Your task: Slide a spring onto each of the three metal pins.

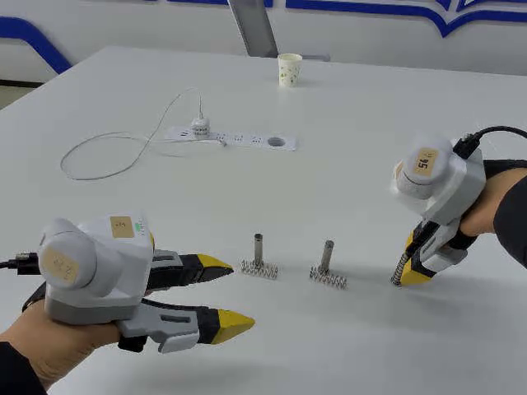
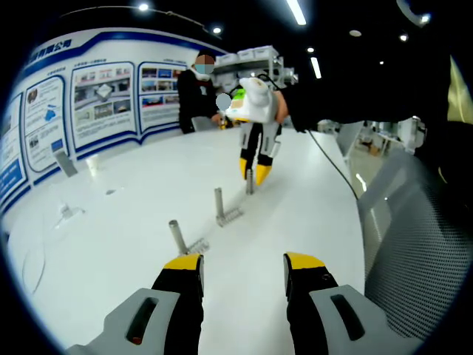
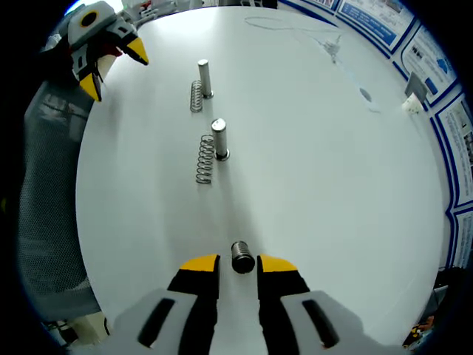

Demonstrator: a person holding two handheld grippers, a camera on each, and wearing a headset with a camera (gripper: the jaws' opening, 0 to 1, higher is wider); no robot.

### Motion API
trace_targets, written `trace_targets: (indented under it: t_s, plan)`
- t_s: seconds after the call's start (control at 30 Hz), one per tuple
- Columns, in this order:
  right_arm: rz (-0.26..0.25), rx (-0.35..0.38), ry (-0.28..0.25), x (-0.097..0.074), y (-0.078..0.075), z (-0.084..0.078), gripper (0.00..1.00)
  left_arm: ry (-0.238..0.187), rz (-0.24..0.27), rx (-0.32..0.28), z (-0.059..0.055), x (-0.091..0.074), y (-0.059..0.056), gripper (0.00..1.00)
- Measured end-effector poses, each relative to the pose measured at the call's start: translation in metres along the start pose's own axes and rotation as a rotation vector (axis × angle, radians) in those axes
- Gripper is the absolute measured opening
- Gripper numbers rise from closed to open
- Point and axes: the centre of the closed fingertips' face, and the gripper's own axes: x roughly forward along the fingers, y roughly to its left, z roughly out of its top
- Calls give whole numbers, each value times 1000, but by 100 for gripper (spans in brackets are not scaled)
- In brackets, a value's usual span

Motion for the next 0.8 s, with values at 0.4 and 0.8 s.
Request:
trace_targets:
  t_s: [0.4,0.8]
  plan:
    - [-45,-19,-37,-10,-3,12,25,-4,0,1,2,0,-2,44]
    - [-36,-25,-116,-13,7,40,25,-5,0,3,3,-2,-1,43]
